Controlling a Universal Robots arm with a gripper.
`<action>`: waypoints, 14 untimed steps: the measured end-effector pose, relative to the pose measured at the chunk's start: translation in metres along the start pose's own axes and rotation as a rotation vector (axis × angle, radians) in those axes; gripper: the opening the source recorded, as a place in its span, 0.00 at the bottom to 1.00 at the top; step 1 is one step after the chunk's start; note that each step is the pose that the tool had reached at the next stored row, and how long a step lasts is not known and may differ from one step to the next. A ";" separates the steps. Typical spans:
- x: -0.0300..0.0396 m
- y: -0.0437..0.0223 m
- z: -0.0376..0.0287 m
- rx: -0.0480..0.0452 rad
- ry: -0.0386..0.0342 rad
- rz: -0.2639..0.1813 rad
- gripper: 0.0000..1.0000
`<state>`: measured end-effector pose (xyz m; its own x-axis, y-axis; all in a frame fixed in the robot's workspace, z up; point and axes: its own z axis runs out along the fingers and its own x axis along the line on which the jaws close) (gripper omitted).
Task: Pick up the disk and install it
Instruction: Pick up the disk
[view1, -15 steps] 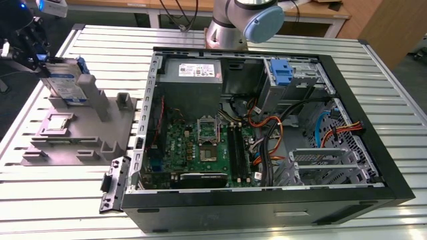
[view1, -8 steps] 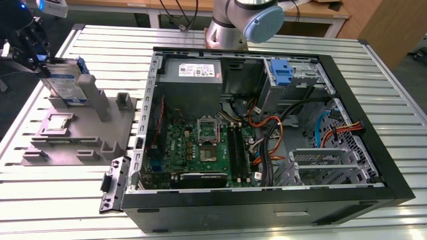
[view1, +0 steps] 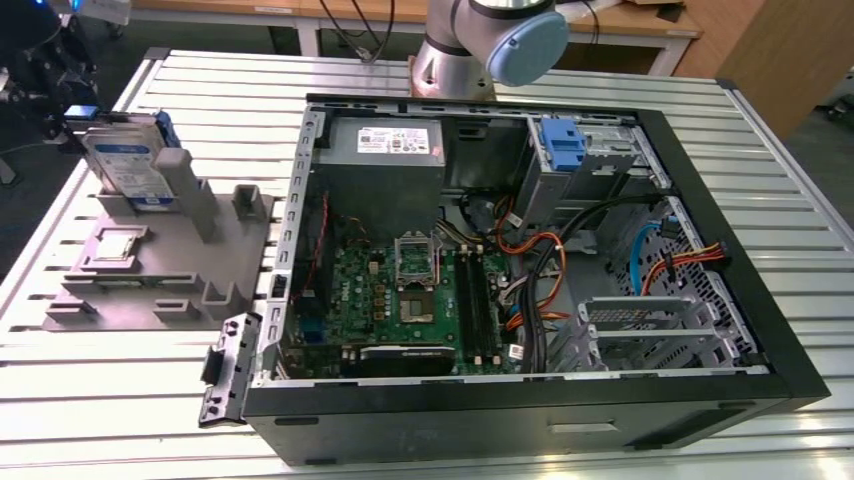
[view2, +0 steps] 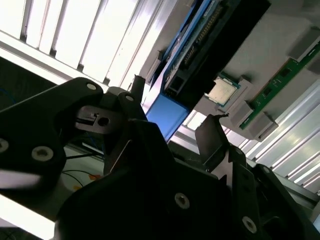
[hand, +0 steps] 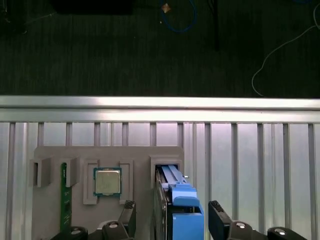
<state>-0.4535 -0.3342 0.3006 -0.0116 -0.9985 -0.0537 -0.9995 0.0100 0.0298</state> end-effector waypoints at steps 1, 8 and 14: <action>-0.0001 0.0000 -0.0006 0.0001 -0.0001 0.000 0.67; -0.0002 0.0001 -0.0018 0.0002 -0.0001 0.000 0.67; -0.0002 0.0001 -0.0029 0.0001 -0.0001 0.000 0.67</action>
<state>-0.4536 -0.3341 0.3035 -0.0116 -0.9985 -0.0538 -0.9995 0.0101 0.0296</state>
